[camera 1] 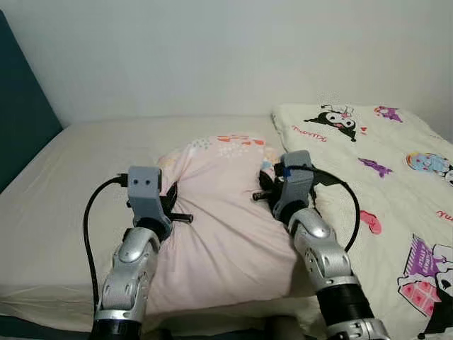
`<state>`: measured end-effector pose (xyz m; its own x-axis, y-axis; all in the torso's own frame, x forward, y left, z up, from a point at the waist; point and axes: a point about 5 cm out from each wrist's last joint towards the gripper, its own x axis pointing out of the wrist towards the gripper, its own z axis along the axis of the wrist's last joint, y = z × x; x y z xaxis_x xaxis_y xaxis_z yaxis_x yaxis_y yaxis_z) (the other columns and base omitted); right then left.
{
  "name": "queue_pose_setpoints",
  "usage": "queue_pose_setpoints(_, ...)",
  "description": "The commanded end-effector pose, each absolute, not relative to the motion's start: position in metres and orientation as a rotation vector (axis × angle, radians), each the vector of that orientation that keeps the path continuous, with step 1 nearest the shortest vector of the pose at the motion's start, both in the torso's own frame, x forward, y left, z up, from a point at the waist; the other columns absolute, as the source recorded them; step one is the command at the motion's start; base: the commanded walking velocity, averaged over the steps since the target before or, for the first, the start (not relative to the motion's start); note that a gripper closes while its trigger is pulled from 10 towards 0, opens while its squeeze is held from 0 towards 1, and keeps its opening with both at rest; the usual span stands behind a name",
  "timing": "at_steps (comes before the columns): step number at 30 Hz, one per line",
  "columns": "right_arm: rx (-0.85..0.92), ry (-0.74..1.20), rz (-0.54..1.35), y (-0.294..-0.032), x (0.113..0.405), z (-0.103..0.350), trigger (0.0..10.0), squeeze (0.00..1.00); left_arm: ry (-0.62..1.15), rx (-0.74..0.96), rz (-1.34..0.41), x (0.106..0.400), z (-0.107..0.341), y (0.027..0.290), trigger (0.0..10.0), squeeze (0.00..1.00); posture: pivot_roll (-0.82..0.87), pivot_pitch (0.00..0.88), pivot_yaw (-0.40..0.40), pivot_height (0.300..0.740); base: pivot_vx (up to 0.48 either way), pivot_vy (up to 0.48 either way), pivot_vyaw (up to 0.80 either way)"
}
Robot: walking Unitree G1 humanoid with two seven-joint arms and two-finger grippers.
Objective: Clean up the room
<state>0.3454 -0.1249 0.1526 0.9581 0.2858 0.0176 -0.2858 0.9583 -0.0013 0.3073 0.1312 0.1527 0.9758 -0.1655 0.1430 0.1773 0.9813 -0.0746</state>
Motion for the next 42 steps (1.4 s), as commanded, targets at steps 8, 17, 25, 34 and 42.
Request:
queue_pose_setpoints(8,-0.036,-0.043,0.309,-0.116,0.342,0.150,10.0,0.00,-0.211,-0.013,-0.235,0.302,0.158,0.124,10.0,0.00,-0.03,0.000,0.004,0.650,0.000,0.000,0.00)
queue_pose_setpoints(17,-0.040,-0.049,0.305,-0.116,0.343,0.149,10.0,0.00,-0.229,-0.023,-0.214,0.303,0.160,0.124,10.0,0.00,-0.03,0.000,0.003,0.695,0.000,0.000,0.00)
queue_pose_setpoints(25,-0.043,-0.054,0.300,-0.118,0.344,0.149,10.0,0.00,-0.222,-0.031,-0.203,0.302,0.157,0.127,10.0,0.00,-0.03,0.000,0.002,0.725,0.000,0.000,0.00)
queue_pose_setpoints(34,-0.042,-0.051,0.304,-0.118,0.341,0.146,10.0,0.00,-0.198,-0.022,-0.203,0.300,0.151,0.128,10.0,0.00,-0.03,0.000,0.000,0.740,0.000,0.000,0.00)
queue_pose_setpoints(42,-0.024,-0.040,0.267,-0.121,0.337,0.136,10.0,0.00,-0.067,0.005,-0.207,0.296,0.131,0.125,10.0,0.00,-0.03,0.000,0.006,0.740,0.000,0.000,0.00)
